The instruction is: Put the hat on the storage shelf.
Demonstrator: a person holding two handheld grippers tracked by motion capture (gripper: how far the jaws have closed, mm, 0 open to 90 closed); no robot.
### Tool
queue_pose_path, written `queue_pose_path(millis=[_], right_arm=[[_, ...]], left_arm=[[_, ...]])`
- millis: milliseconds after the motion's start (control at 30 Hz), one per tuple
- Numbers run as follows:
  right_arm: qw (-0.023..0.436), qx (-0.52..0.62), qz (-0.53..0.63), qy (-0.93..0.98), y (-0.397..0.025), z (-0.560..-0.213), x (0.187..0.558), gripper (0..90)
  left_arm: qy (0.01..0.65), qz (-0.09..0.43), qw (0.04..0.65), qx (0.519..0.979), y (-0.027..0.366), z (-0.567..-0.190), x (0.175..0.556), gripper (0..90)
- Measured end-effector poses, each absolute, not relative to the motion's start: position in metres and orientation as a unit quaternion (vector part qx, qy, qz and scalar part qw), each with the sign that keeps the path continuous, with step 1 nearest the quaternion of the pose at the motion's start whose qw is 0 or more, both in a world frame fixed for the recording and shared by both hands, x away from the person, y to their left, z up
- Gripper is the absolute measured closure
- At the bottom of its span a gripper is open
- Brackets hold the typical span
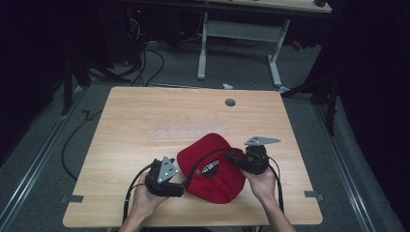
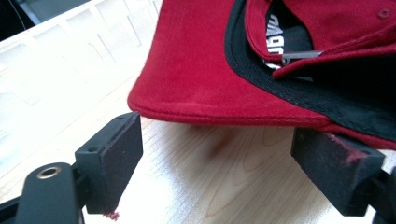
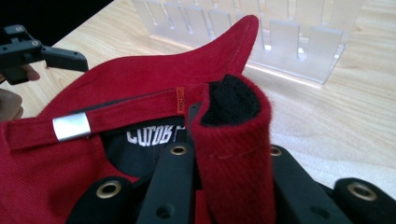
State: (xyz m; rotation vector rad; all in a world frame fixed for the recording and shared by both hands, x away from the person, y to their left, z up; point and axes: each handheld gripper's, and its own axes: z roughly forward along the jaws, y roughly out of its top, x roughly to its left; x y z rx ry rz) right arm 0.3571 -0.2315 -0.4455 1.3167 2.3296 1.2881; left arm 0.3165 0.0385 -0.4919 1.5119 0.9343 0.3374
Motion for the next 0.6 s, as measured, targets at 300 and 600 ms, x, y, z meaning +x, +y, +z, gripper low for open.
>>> queue_pose_path(millis=[300,600], right_arm=[[0.068,0.440,0.424,0.789,-0.225,-0.447,0.357,82.3],[0.050,0.440,0.418,0.794,-0.221,-0.449,0.359,82.0]], left_arm=[[0.394,0.156,0.609,0.671,0.037,-0.488,0.314,14.4],[0.399,0.165,0.600,0.674,0.035,-0.491,0.317,15.4]])
